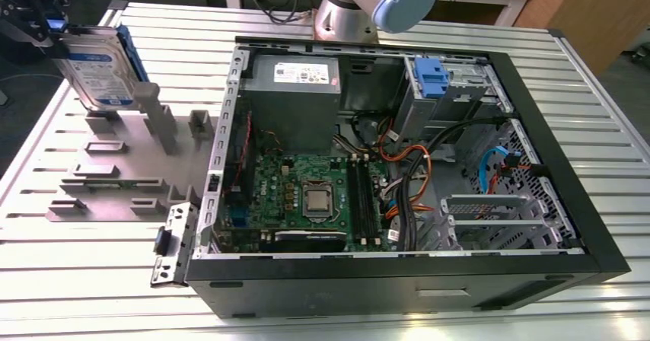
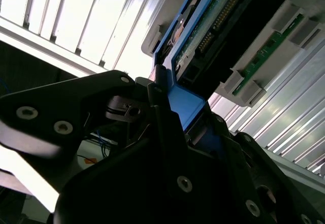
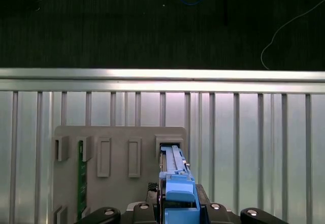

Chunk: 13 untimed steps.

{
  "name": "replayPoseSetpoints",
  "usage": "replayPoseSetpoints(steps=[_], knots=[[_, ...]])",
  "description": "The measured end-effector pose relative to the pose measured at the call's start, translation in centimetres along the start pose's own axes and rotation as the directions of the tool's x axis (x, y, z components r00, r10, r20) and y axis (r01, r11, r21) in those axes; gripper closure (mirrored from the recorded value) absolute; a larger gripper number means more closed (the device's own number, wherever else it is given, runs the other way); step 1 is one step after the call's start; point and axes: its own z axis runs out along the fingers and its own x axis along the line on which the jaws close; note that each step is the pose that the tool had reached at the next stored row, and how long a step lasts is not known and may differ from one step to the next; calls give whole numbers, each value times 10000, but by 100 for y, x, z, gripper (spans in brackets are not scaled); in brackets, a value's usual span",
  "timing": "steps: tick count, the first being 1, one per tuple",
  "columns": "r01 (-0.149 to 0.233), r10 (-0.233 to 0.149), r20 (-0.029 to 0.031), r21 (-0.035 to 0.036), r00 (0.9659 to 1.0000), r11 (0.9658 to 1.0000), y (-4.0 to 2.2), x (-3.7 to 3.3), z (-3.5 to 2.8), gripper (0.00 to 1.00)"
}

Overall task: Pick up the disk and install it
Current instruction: 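Pick up the disk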

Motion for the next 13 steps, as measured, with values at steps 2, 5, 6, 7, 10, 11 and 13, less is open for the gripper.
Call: replayPoseSetpoints(steps=[2,5,6,7,10,11,13], knots=[[0,0,1,3,10000,10000,0,0,-6,64],[0,0,1,3,10000,10000,0,-1,-29,64],[0,0,2,3,10000,10000,0,-1,-29,64],[0,0,1,3,10000,10000,0,-1,-30,64],[0,0,1,3,10000,10000,0,-2,-69,64],[0,0,2,3,10000,10000,1,-3,-122,64],[0,0,2,3,10000,10000,1,-3,-125,64]])
